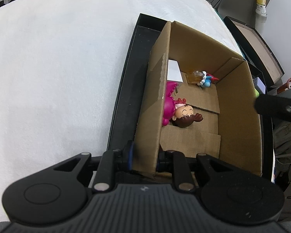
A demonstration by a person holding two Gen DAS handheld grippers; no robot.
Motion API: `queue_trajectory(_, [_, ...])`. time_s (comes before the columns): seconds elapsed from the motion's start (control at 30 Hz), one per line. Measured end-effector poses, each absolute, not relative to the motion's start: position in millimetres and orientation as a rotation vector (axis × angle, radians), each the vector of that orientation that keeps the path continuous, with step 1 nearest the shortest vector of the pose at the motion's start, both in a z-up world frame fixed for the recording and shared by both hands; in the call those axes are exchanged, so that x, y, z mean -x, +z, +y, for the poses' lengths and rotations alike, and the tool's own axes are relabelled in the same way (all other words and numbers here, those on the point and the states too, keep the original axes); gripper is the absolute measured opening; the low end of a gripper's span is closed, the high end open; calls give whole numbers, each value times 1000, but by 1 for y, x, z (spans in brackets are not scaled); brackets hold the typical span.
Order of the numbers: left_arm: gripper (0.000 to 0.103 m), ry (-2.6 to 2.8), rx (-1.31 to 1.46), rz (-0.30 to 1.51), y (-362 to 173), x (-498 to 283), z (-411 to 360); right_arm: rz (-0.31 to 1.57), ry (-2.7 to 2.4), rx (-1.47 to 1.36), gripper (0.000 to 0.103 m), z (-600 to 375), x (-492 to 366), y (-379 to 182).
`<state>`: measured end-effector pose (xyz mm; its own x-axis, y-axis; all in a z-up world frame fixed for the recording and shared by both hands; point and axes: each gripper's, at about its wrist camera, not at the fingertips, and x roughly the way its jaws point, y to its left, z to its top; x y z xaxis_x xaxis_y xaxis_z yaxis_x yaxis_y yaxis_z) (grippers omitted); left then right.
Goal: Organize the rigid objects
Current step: 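Open the right gripper to release the doll figure into the box, then move the right tool to the green cube on the tray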
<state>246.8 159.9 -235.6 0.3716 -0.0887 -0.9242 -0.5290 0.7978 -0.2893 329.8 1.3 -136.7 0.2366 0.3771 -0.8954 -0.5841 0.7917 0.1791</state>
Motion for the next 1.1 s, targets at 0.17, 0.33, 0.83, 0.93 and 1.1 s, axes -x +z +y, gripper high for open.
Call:
queue_trajectory(0.17, [20,315,617,1176,-235,-247,159,1135,643,209,82,-16,-332,-133])
queue_trajectory(0.33, [20,326,612,1177,-235,-248,157,1084,592,222,86,-33,-334,-129])
queue_trajectory(0.83, [20,341,605,1182,-235,-249,155,1051,471,93,101,-88,-367,-136])
queue_trajectory(0.93, [20,343,603,1181,-234,-248,154,1057,463,82,101,-93,-374,-139])
queue_trajectory(1.1, [20,340,606,1179,-234,-247,152,1084,438,43,101,-105,-390,-145])
